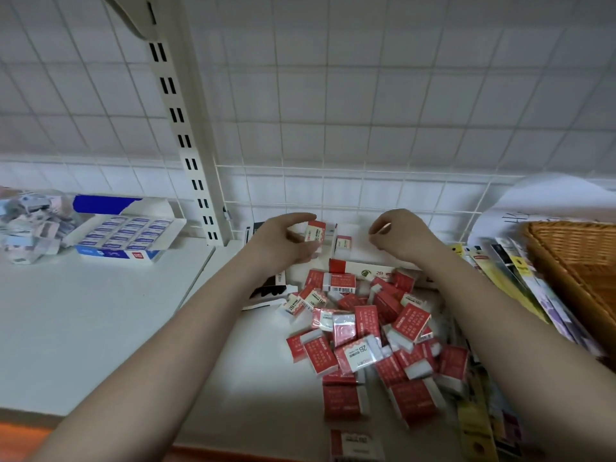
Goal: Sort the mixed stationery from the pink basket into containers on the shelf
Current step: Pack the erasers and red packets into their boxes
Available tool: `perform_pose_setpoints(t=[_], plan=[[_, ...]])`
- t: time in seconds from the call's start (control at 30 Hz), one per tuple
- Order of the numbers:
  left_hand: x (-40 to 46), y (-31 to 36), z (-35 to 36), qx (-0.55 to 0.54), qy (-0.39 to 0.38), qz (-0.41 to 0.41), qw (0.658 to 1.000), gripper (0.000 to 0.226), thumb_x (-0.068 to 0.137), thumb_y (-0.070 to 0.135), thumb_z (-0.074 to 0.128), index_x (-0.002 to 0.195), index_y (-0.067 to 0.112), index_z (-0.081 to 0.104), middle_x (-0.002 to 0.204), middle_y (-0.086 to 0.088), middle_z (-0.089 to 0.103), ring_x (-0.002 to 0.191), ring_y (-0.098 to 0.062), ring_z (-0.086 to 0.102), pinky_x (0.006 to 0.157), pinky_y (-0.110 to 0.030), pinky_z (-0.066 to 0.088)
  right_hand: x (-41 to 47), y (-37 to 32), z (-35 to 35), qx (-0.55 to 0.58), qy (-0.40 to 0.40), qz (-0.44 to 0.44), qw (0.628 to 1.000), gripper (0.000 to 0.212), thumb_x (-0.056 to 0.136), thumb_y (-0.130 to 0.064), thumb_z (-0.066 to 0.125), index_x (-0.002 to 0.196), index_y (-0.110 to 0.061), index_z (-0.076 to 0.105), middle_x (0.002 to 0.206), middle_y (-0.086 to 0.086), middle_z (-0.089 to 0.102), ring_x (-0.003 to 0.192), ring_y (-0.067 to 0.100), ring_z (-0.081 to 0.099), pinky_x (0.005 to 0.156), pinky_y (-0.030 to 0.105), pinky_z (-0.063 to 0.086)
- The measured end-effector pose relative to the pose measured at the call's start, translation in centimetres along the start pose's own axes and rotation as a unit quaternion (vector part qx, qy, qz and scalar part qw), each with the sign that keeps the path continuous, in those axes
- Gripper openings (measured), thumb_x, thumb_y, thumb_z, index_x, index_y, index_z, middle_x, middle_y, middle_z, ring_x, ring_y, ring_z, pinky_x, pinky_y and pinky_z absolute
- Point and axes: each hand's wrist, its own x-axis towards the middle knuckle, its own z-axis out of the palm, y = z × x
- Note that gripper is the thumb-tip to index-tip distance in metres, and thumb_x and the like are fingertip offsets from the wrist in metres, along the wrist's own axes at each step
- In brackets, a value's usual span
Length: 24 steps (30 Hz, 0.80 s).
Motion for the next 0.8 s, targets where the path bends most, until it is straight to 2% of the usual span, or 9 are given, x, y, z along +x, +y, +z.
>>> perform_pose_setpoints(t=[0.07, 0.17, 0.23, 0.3, 0.37, 0.47, 0.6, 0.7, 0.8], plan=[[1.6, 0.8, 0.6, 0.094, -0.010, 0.023, 0.995, 0.048, 0.084, 0.022, 0.070, 0.128, 0.023, 0.054, 0.097, -0.001, 0.065, 0.074, -0.008, 0.061, 0.061, -0.014, 0.047, -1.9, 0.4, -1.5, -0.048, -0.023, 0.006, 0.999, 0.015, 0.085, -0.019, 0.066, 0.095, -0.008, 0.068, 0.101, 0.007, 0.067, 0.090, 0.019, 0.059, 0.073, 0.024, 0.041], [4.1, 1.5, 2.0, 0.202, -0.037, 0.054, 0.977, 0.056, 0.081, 0.031, 0.072, 0.132, 0.019, 0.052, 0.113, -0.005, 0.066, 0.092, -0.014, 0.059, 0.075, -0.023, 0.042, -4.9, 0.9, -2.5, -0.091, -0.082, 0.031, 0.992, 0.023, 0.081, -0.032, 0.071, 0.094, -0.013, 0.066, 0.096, 0.002, 0.064, 0.085, 0.015, 0.056, 0.068, 0.024, 0.042], [5.3, 1.6, 3.1, 0.242, -0.067, 0.063, 0.966, 0.060, 0.080, 0.028, 0.074, 0.133, 0.015, 0.051, 0.118, -0.007, 0.065, 0.092, -0.015, 0.057, 0.075, -0.021, 0.041, -6.2, 1.2, -2.5, -0.113, -0.068, 0.042, 0.990, 0.027, 0.083, -0.033, 0.069, 0.103, -0.016, 0.066, 0.102, 0.001, 0.062, 0.094, 0.017, 0.057, 0.074, 0.025, 0.043], [6.2, 1.4, 3.9, 0.288, -0.077, 0.075, 0.952, 0.062, 0.078, 0.026, 0.076, 0.134, 0.013, 0.051, 0.124, -0.008, 0.060, 0.104, -0.019, 0.056, 0.082, -0.021, 0.040, -6.7, 1.6, -2.2, -0.139, -0.033, 0.033, 0.989, 0.029, 0.086, -0.029, 0.066, 0.111, -0.016, 0.066, 0.114, 0.002, 0.062, 0.105, 0.019, 0.057, 0.083, 0.025, 0.043], [6.6, 1.4, 4.4, 0.330, -0.077, 0.096, 0.936, 0.059, 0.078, 0.025, 0.075, 0.132, 0.011, 0.054, 0.127, -0.008, 0.057, 0.114, -0.022, 0.054, 0.089, -0.025, 0.039, -7.2, 2.1, -1.7, -0.137, 0.000, 0.023, 0.990, 0.027, 0.087, -0.023, 0.064, 0.112, -0.015, 0.067, 0.119, 0.002, 0.063, 0.109, 0.018, 0.057, 0.086, 0.023, 0.042], [6.8, 1.5, 4.8, 0.413, -0.085, 0.124, 0.898, 0.055, 0.081, 0.031, 0.072, 0.130, 0.012, 0.055, 0.124, -0.010, 0.056, 0.114, -0.024, 0.051, 0.092, -0.030, 0.039, -7.7, 2.8, -1.4, -0.106, 0.038, 0.013, 0.994, 0.022, 0.087, -0.019, 0.063, 0.108, -0.016, 0.070, 0.113, 0.002, 0.067, 0.103, 0.016, 0.060, 0.082, 0.020, 0.042], [6.8, 1.8, 4.5, 0.537, -0.081, 0.127, 0.830, 0.047, 0.087, 0.042, 0.062, 0.123, 0.011, 0.059, 0.118, -0.012, 0.044, 0.114, -0.027, 0.041, 0.093, -0.038, 0.040, -8.4, 3.4, -1.8, -0.027, 0.067, 0.018, 0.997, 0.012, 0.083, -0.026, 0.069, 0.093, -0.021, 0.072, 0.096, -0.002, 0.069, 0.089, 0.013, 0.063, 0.075, 0.025, 0.049], [6.5, 2.0, 4.5, 0.551, -0.077, 0.112, 0.823, 0.045, 0.089, 0.041, 0.060, 0.115, 0.004, 0.059, 0.116, -0.013, 0.050, 0.110, -0.027, 0.047, 0.089, -0.038, 0.043, -8.7, 3.7, -2.2, 0.008, 0.100, 0.021, 0.995, 0.010, 0.079, -0.023, 0.073, 0.089, -0.024, 0.070, 0.095, -0.007, 0.068, 0.086, 0.008, 0.060, 0.067, 0.023, 0.045], [6.1, 2.2, 4.9, 0.550, -0.059, 0.111, 0.825, 0.037, 0.091, 0.034, 0.060, 0.105, 0.000, 0.060, 0.107, -0.013, 0.060, 0.100, -0.027, 0.057, 0.081, -0.036, 0.046, -8.8, 3.5, -2.8, 0.068, 0.129, 0.009, 0.989, 0.007, 0.080, -0.020, 0.073, 0.086, -0.022, 0.069, 0.090, -0.008, 0.068, 0.080, 0.004, 0.061, 0.068, 0.019, 0.048]])
